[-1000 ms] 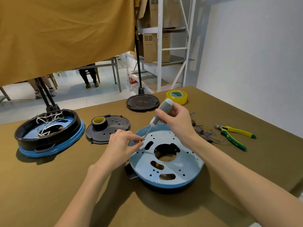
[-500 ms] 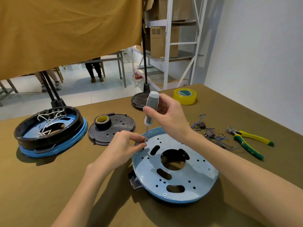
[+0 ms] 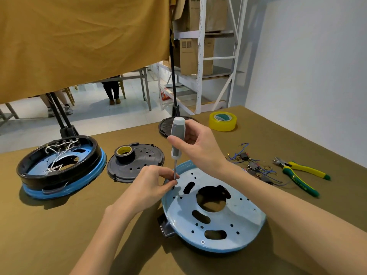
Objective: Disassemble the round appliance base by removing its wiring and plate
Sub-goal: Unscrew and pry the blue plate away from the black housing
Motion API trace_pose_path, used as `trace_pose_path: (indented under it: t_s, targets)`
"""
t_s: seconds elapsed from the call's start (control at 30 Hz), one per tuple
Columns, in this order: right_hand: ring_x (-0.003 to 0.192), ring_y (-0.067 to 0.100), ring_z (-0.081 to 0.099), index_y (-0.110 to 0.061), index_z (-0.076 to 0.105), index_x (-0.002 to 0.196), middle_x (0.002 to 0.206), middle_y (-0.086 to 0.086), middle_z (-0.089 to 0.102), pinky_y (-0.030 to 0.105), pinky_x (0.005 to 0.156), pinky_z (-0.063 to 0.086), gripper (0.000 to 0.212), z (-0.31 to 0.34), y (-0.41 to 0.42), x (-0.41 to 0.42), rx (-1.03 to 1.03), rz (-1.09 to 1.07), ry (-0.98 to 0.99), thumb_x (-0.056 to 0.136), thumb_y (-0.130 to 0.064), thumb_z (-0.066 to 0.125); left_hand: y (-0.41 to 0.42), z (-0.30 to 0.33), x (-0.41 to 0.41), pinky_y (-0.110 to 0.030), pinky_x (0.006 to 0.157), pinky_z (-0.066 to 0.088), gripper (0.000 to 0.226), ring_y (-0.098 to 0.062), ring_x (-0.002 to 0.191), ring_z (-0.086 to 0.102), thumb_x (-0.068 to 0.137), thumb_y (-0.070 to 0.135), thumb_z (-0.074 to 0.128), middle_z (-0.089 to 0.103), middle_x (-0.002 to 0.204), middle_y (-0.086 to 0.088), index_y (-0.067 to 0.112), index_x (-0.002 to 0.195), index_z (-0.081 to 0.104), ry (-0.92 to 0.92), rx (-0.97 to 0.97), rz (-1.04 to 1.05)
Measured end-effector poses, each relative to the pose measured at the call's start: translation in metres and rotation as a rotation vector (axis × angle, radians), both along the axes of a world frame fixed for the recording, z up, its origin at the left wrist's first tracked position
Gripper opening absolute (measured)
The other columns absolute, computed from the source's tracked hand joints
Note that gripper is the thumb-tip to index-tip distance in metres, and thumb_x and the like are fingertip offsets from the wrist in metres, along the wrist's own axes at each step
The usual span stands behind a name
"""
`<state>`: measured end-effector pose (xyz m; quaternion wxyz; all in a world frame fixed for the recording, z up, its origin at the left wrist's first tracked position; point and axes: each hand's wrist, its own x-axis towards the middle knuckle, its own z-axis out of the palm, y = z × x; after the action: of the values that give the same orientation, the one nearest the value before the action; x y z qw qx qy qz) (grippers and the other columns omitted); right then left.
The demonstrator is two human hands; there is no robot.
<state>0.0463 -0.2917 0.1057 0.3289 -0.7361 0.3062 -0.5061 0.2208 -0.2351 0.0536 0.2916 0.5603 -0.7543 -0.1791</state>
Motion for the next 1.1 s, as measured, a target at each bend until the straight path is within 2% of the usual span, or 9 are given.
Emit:
trace_pose_path:
  t_s: [0.17, 0.27, 0.43, 0.57, 0.7, 0.83, 0.93, 1.0, 1.1]
  targets:
    - [0.077, 0.011, 0.066, -0.014, 0.061, 0.108, 0.088, -0.004, 0.067, 0.028, 0.068, 0.057, 0.033, -0.001, 0.008, 0.005, -0.011, -0.028, -0.011, 0.087, -0.029, 0.082, 0.002, 0.001, -0.002, -0.032, 0.095, 0.055, 0.012, 0.001, 0.097, 0.066, 0.094, 0.024, 0.073, 0.074, 0.094, 0.021, 0.033, 0.1, 0.077, -0.022, 0.014, 0.011]
    - [0.069, 0.008, 0.059, -0.014, 0.052, 0.102, 0.08, -0.008, 0.061, 0.032, 0.063, 0.055, 0.038, -0.002, 0.012, 0.01, 0.001, -0.055, -0.021, 0.086, -0.03, 0.083, 0.002, 0.0, -0.002, -0.039, 0.103, 0.05, 0.012, 0.001, 0.103, 0.065, 0.095, 0.024, 0.071, 0.074, 0.097, 0.023, 0.034, 0.097, 0.076, 0.023, 0.017, 0.014]
    - [0.071, 0.008, 0.06, -0.012, 0.054, 0.097, 0.081, -0.001, 0.065, 0.032, 0.068, 0.056, 0.037, -0.003, 0.017, 0.021, 0.09, -0.056, -0.08, 0.083, -0.026, 0.085, 0.003, -0.001, -0.001, -0.029, 0.094, 0.054, 0.014, 0.006, 0.096, 0.067, 0.096, 0.031, 0.071, 0.076, 0.092, 0.024, 0.03, 0.106, 0.08, 0.118, 0.021, 0.033]
    - [0.091, 0.027, 0.073, -0.007, 0.069, 0.111, 0.099, 0.012, 0.075, 0.042, 0.083, 0.061, 0.025, -0.001, 0.015, 0.022, 0.188, 0.215, -0.101, 0.088, -0.014, 0.079, 0.001, -0.004, 0.005, -0.017, 0.08, 0.051, 0.007, 0.005, 0.093, 0.067, 0.094, 0.029, 0.074, 0.075, 0.088, 0.025, 0.032, 0.094, 0.081, 0.137, 0.032, 0.053]
    - [0.09, 0.022, 0.072, -0.002, 0.065, 0.122, 0.099, 0.015, 0.075, 0.033, 0.088, 0.057, 0.027, 0.001, 0.013, 0.013, 0.273, 0.342, -0.111, 0.097, -0.011, 0.069, 0.002, -0.007, 0.001, -0.021, 0.091, 0.05, 0.009, 0.008, 0.102, 0.065, 0.095, 0.03, 0.072, 0.074, 0.097, 0.027, 0.036, 0.101, 0.077, 0.169, -0.03, 0.041]
    - [0.089, 0.018, 0.071, -0.004, 0.062, 0.123, 0.099, 0.013, 0.073, 0.026, 0.084, 0.056, 0.026, 0.001, 0.015, 0.017, 0.307, 0.32, -0.136, 0.099, -0.011, 0.066, -0.001, -0.008, 0.001, -0.03, 0.085, 0.052, 0.016, 0.002, 0.094, 0.068, 0.099, 0.036, 0.066, 0.074, 0.09, 0.027, 0.035, 0.088, 0.078, 0.162, -0.009, 0.018]
    - [0.073, 0.014, 0.062, -0.007, 0.06, 0.109, 0.085, 0.01, 0.063, 0.023, 0.07, 0.053, 0.027, 0.0, 0.021, 0.035, 0.277, 0.18, -0.177, 0.096, -0.029, 0.069, -0.002, -0.008, 0.003, -0.036, 0.085, 0.056, 0.017, 0.001, 0.092, 0.07, 0.097, 0.039, 0.066, 0.075, 0.09, 0.026, 0.033, 0.09, 0.081, 0.159, 0.001, 0.024]
    - [0.065, 0.019, 0.05, -0.001, 0.055, 0.094, 0.074, 0.011, 0.051, 0.032, 0.064, 0.047, 0.04, -0.001, 0.021, 0.044, 0.239, 0.09, -0.198, 0.094, -0.038, 0.07, -0.002, -0.009, 0.001, -0.042, 0.086, 0.058, 0.018, -0.004, 0.092, 0.072, 0.096, 0.04, 0.066, 0.076, 0.091, 0.025, 0.031, 0.095, 0.082, 0.155, -0.01, 0.018]
    - [0.054, 0.018, 0.043, -0.006, 0.051, 0.074, 0.06, 0.007, 0.045, 0.033, 0.055, 0.042, 0.041, 0.001, 0.017, 0.048, 0.279, 0.061, -0.268, 0.095, -0.035, 0.072, -0.002, -0.012, -0.001, -0.044, 0.082, 0.059, 0.014, -0.007, 0.087, 0.072, 0.094, 0.039, 0.069, 0.075, 0.089, 0.028, 0.033, 0.093, 0.081, 0.15, -0.042, 0.033]
